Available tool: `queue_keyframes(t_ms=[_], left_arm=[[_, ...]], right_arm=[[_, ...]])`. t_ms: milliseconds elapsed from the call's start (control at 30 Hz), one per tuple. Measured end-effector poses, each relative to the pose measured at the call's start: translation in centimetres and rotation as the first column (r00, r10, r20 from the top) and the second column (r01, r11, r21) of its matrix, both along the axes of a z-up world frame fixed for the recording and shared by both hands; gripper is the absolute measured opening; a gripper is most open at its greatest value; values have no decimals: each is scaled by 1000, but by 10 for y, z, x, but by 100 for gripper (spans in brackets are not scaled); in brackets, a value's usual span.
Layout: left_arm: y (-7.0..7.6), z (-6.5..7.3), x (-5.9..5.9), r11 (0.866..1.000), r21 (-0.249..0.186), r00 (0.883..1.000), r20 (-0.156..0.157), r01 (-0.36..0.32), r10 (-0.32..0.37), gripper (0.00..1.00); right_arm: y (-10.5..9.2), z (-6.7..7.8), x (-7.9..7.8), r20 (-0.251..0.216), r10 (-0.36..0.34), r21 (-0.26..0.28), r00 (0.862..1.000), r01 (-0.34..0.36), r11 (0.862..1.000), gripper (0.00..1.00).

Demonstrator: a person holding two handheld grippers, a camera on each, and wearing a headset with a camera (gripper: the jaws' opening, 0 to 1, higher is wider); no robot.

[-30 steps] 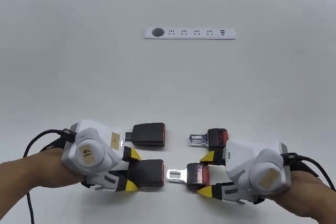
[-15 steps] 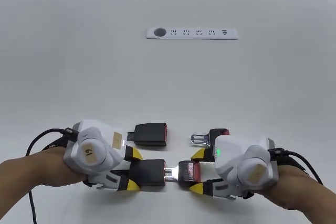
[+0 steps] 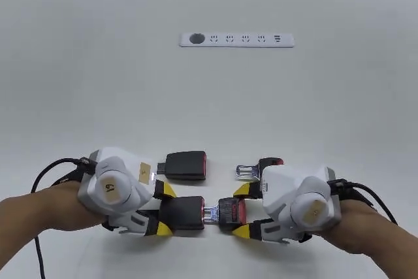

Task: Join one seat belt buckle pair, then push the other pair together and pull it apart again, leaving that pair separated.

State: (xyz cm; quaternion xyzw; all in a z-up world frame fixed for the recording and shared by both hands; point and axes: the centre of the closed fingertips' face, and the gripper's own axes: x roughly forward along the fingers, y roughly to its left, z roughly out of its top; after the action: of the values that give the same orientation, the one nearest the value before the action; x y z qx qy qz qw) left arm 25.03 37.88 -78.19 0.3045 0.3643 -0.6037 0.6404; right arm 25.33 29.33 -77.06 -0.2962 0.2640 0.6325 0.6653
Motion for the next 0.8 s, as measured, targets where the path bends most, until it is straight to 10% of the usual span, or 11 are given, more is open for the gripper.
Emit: queue_keyframes(t_ms=[800], left_arm=[[-1,-1,0,1000,18,1000,2,-6,6,32]], right_arm=[[23,-3,-1,-28,-26,15,999,26,1000,28]])
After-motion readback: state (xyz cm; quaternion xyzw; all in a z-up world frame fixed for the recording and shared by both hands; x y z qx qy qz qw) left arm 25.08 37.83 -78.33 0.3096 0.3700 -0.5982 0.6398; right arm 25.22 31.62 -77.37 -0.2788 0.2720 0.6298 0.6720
